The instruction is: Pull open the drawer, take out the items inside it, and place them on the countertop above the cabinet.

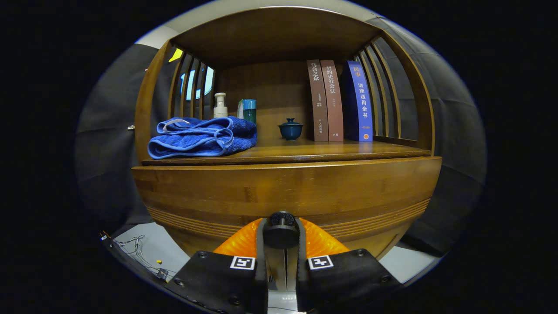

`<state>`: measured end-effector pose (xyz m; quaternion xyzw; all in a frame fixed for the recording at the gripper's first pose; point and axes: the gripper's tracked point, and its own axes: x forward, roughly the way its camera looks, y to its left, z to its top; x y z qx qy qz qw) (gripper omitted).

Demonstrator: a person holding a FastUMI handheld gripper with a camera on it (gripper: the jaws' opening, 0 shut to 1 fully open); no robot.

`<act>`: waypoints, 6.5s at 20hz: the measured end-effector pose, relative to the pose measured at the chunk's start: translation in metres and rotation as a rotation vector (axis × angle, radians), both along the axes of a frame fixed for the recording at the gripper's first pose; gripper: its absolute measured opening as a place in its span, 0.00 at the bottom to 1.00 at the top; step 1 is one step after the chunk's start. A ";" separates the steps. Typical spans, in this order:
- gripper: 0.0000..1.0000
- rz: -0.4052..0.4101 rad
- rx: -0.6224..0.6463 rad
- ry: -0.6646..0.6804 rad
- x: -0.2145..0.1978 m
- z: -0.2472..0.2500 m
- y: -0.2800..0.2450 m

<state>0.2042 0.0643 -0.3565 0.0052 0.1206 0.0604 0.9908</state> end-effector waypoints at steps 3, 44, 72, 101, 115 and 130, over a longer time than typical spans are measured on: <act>0.29 -0.001 0.018 0.003 -0.032 0.003 -0.003; 0.99 0.107 0.016 0.031 -0.186 0.124 -0.018; 0.69 -0.066 -0.182 0.798 0.009 -0.012 -0.017; 0.15 0.064 0.019 0.679 -0.005 0.158 0.003; 0.15 -0.035 -0.068 0.787 0.135 0.106 -0.013; 0.98 -0.016 -0.158 0.702 0.149 0.111 0.001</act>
